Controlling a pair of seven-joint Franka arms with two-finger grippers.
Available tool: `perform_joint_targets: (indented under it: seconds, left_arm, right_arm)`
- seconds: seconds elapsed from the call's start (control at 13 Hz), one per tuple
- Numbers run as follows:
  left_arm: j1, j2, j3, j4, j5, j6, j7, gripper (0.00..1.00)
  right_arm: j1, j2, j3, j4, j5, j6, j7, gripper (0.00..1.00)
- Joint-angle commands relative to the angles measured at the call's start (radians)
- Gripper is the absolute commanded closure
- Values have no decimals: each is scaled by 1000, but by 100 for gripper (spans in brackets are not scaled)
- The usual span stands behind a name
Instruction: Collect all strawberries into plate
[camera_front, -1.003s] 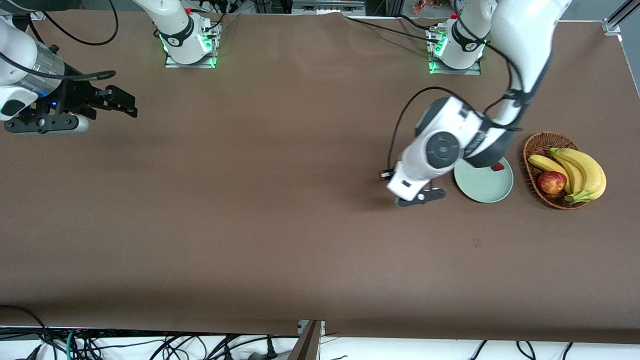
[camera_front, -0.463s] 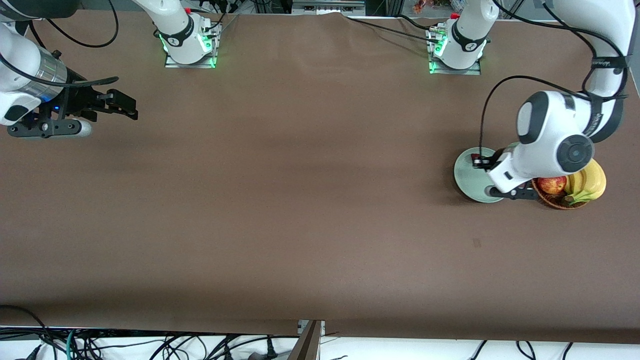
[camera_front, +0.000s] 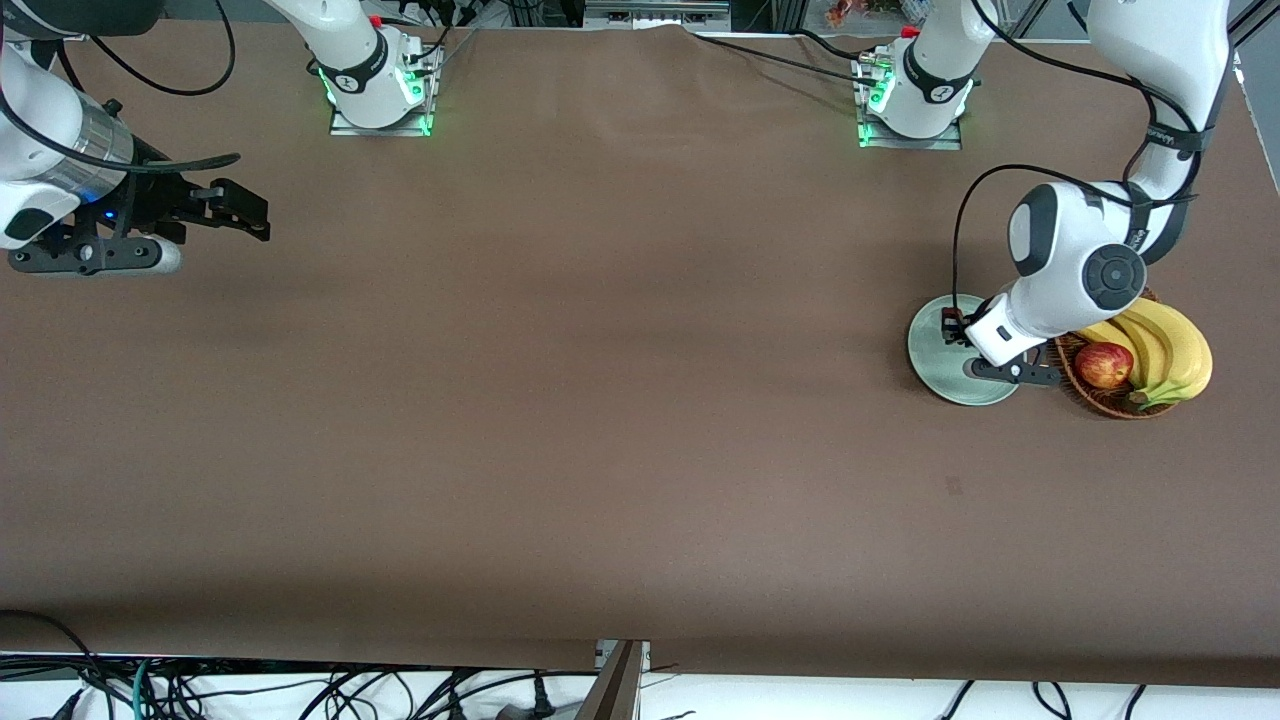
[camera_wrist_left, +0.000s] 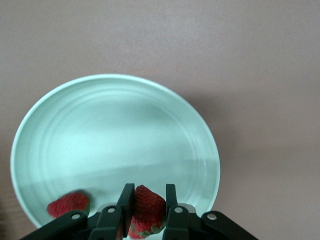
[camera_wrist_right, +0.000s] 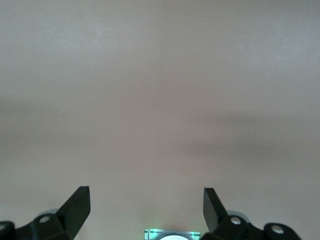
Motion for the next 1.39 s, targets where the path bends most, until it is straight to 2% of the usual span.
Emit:
perform_joint_targets:
  seconds: [0.0, 0.08, 0.15, 0.31, 0.39, 0.62, 0.93, 1.0, 1.31]
  left_arm:
    - [-12, 17, -1, 0, -29, 40, -4, 86]
    - [-12, 18, -2, 5, -29, 37, -3, 55]
    - [-12, 16, -2, 13, -27, 29, 3, 1]
    - [-10, -30, -12, 34, -27, -12, -4, 0]
    - [-10, -65, -12, 71, -27, -102, -3, 0]
    - [4, -140, -10, 228, -27, -392, -1, 0]
    - [4, -163, -10, 474, -27, -722, -1, 0]
    - [4, -179, -10, 509, -27, -766, -1, 0]
    - [2, -284, -13, 516, -14, -788, 8, 0]
  right_arm:
    - [11, 10, -8, 34, -17, -20, -10, 0]
    - [11, 17, -8, 36, -17, -15, -10, 0]
    - [11, 20, -8, 42, -20, -12, -9, 0]
    - [10, 26, -8, 47, -31, 3, -7, 0]
    - [11, 31, -8, 50, -31, 36, -9, 0]
    - [13, 37, -6, 50, -32, 57, -7, 0]
    - [11, 48, -8, 50, -25, 75, -4, 0]
    - [13, 48, -8, 50, -25, 75, -1, 0]
    - [13, 48, -8, 50, -23, 75, 6, 0]
